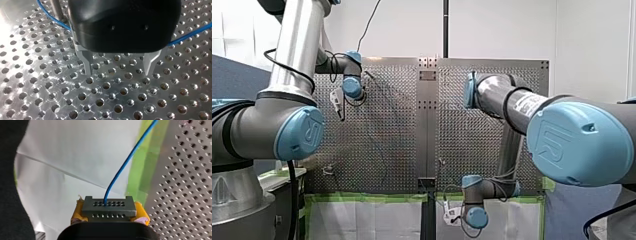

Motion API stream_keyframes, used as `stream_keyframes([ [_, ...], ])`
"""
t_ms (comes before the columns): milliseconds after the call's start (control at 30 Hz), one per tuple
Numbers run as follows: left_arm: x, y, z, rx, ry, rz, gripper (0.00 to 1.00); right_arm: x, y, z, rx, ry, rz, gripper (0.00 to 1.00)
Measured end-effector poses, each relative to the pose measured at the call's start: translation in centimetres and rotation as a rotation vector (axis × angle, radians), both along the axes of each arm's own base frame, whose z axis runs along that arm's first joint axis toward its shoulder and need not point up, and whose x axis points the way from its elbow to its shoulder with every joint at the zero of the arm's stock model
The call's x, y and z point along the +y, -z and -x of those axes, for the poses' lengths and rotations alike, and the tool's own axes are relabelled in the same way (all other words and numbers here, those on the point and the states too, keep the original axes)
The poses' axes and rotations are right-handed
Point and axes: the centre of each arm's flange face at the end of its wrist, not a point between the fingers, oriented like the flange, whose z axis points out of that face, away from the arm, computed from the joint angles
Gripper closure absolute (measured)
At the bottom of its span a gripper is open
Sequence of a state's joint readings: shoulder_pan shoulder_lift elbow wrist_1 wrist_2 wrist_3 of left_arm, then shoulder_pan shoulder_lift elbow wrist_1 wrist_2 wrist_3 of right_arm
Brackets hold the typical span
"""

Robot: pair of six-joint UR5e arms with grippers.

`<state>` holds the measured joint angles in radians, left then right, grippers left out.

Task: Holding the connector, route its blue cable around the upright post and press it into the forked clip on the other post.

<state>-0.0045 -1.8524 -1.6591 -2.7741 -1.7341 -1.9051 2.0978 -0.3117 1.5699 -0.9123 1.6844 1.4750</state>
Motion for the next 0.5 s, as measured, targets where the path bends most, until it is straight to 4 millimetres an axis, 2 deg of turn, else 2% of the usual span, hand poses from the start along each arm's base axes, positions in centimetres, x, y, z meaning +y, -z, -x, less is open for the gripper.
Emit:
stream_keyframes([
  [500, 0.1, 0.0, 0.0, 0.001, -0.003, 0.0, 0.02, 0.0, -5.7, 0.6, -0.064, 0.013, 0.106, 1.0],
])
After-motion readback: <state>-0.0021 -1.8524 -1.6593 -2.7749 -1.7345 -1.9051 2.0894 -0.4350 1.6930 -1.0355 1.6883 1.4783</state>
